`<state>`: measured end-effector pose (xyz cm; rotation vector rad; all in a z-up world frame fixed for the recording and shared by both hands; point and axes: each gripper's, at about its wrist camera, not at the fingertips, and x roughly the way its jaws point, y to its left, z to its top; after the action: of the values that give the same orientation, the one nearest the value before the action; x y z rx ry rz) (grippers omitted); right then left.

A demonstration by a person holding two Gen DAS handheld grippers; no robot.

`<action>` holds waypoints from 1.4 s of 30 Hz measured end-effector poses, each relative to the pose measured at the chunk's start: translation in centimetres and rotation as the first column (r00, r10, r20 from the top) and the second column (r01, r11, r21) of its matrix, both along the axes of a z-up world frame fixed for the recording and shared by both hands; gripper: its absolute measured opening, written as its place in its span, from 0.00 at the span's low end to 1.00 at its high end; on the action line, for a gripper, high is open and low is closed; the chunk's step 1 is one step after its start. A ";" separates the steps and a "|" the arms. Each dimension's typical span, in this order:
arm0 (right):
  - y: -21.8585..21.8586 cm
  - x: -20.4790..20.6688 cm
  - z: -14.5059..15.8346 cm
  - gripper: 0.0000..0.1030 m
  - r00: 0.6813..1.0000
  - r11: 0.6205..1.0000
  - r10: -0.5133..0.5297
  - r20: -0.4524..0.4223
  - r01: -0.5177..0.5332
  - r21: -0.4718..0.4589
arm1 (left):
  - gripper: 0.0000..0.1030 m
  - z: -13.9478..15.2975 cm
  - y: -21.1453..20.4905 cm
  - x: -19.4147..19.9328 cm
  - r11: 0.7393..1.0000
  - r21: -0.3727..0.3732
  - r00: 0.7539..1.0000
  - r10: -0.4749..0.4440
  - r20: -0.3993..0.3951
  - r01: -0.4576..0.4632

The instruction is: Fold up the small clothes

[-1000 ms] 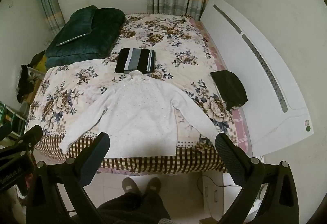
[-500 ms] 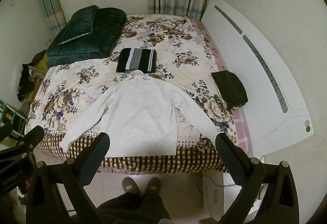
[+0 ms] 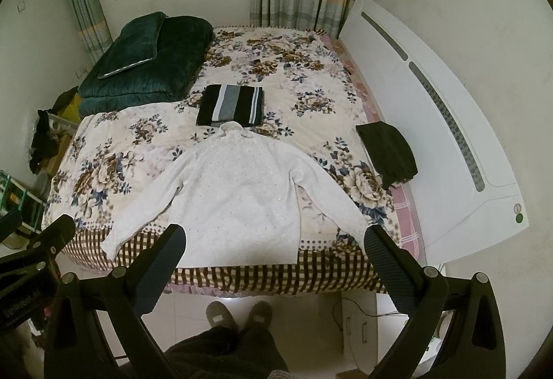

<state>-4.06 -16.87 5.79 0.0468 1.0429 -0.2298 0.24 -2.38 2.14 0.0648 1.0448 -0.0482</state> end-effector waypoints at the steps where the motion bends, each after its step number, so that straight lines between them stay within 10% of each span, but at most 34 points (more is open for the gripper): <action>1: 0.0 0.0 -0.1 1.00 1.000 1.000 -0.001 0.001 0.001 -0.001 | 1.00 0.1 -0.2 0.1 1.000 -0.002 1.000 0.000 0.001 0.000; 42: 0.2 0.4 1.9 1.00 1.000 1.000 0.004 0.009 -0.004 -0.003 | 1.00 0.4 -0.3 -0.3 1.000 -0.017 1.000 -0.001 0.010 0.001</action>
<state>-3.64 -16.70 7.73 0.0429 1.0338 -0.2274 -0.08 -2.65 2.57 0.0498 1.0344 -0.0574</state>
